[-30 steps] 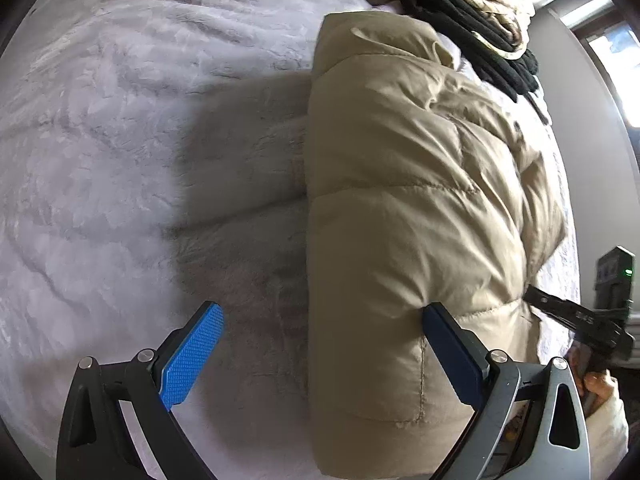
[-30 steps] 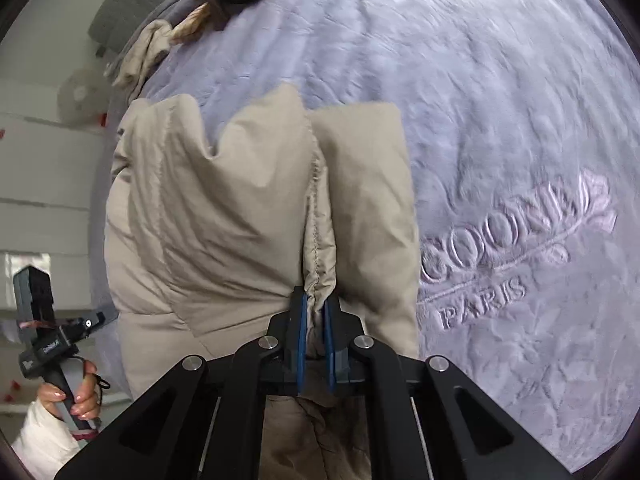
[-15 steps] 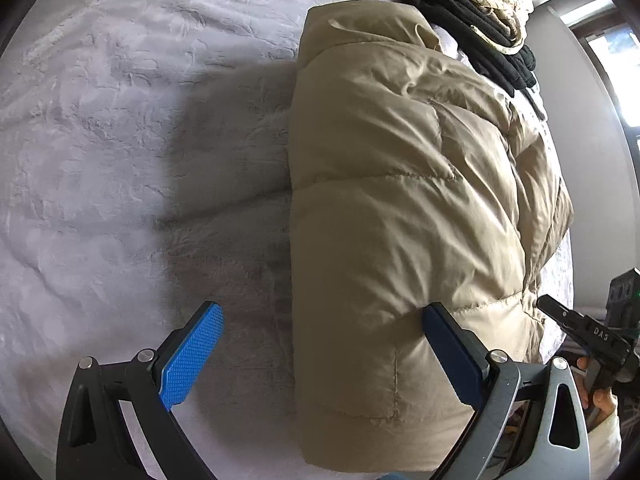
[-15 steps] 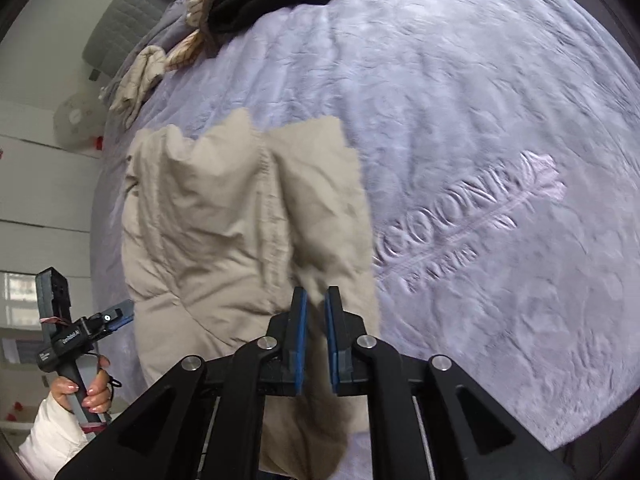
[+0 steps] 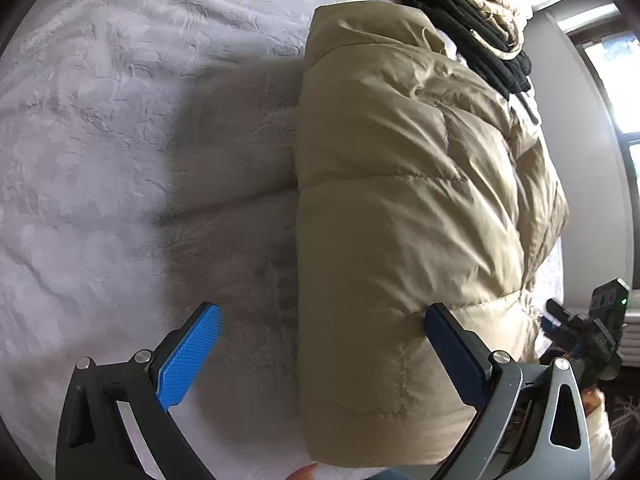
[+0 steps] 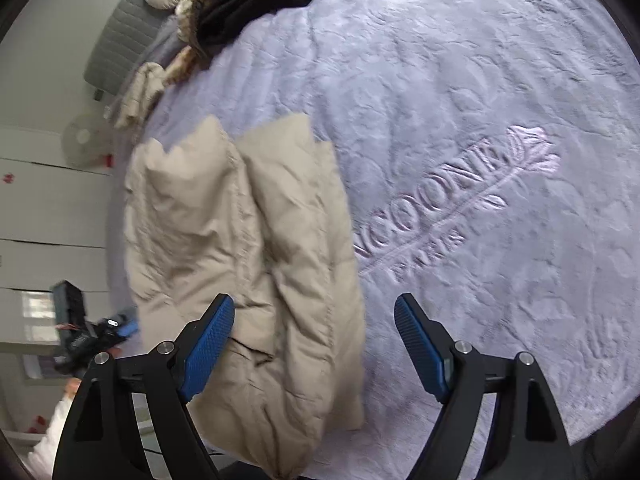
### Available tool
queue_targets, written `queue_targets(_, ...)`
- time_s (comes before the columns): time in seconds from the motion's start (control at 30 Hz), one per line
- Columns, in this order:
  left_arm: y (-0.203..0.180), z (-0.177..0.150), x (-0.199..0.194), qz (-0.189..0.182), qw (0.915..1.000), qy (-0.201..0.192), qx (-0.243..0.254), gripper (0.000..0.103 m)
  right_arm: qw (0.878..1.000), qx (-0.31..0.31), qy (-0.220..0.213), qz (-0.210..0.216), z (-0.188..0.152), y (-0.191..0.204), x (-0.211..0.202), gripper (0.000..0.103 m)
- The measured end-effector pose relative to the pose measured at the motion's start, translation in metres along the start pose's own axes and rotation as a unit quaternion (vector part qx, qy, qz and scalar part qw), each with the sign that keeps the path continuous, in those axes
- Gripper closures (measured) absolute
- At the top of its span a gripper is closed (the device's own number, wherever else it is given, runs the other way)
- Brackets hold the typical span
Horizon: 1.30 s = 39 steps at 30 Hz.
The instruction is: Fold large clothes
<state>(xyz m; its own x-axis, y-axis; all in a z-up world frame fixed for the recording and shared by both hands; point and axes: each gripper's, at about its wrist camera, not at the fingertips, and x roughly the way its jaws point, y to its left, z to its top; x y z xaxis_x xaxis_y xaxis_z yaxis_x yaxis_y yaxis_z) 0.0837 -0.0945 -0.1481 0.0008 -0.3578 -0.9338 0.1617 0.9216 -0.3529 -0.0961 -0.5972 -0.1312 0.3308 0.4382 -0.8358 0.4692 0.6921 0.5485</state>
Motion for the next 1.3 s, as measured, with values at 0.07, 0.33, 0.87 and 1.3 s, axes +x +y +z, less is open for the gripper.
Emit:
queue_targets(0.07, -0.002, 0.002, -0.003, 0.014, 0.9998, 0.001, 0.010, 0.001, 1.000, 0.005, -0.004, 0.019, 0.005, 0.002, 0.001, 0.016)
queue_targets(0.33, 0.011, 0.012, -0.001, -0.031, 0.9988, 0.030, 0.022, 0.001, 0.998, -0.033, 0.020, 0.051, 0.012, 0.013, 0.010, 0.000)
queue_targets(0.87, 0.025, 0.038, 0.075, -0.240, 0.9676, 0.076, 0.012, 0.000, 0.979, -0.018, 0.147, 0.140, 0.048, -0.003, 0.124, 0.000)
queue_targets(1.3, 0.002, 0.036, 0.094, -0.245, 0.9671, 0.068, 0.013, 0.008, 0.970, 0.005, 0.170, 0.172, 0.064, 0.011, 0.158, 0.008)
